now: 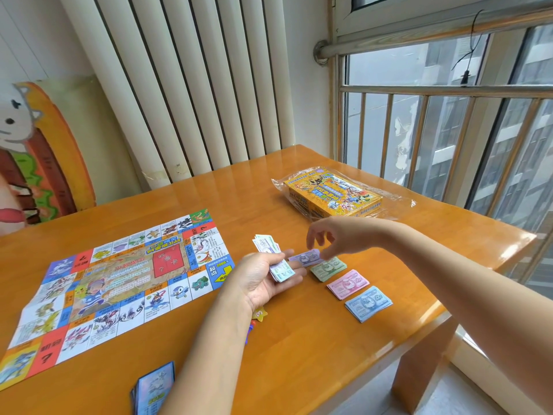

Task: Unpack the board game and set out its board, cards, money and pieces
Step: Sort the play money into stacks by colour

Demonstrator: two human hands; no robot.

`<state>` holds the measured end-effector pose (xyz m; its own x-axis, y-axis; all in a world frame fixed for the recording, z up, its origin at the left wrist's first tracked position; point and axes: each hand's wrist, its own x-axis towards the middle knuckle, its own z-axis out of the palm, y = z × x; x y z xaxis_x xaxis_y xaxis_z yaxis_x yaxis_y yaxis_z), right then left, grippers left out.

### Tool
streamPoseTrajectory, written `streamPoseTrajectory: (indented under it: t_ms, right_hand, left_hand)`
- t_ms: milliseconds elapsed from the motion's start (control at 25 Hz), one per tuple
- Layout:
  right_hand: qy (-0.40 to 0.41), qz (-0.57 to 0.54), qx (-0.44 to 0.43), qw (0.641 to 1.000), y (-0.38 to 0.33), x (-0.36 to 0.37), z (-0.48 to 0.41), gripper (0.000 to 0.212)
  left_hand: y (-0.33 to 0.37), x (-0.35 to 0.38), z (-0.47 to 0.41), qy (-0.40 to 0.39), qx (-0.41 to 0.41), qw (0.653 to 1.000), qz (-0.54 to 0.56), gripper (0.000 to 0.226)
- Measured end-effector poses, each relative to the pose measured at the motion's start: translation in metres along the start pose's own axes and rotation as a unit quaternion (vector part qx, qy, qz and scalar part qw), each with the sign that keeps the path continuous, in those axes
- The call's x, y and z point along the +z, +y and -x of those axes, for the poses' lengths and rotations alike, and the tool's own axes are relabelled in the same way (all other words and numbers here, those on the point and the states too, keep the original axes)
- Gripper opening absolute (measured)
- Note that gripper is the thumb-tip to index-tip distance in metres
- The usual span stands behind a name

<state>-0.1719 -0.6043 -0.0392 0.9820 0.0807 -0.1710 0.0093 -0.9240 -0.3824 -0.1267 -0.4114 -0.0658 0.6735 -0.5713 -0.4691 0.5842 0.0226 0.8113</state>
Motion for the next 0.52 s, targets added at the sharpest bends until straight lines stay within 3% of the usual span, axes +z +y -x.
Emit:
streamPoseTrajectory:
  t_ms: [120, 360, 520]
  right_hand:
    - [0.084, -0.013, 0.073, 0.994, 0.002, -0.001, -0.003, 0.02]
    - [0.092, -0.065, 0.145, 0.983, 0.002, 0.008, -0.006, 0.016]
    - [0.116, -0.083, 0.165, 0.976, 0.001, 0.011, -0.006, 0.02]
  left_hand:
    - [0.005, -0.006, -0.003, 0.061, 0.053, 0.997, 0.004, 0.02]
    - [-0.001, -0.001, -0.004, 0.068, 0.036, 0.996, 0.05, 0.014]
    - [-0.007, 0.002, -0.013, 0.049, 0.036, 0.993, 0.104, 0.039]
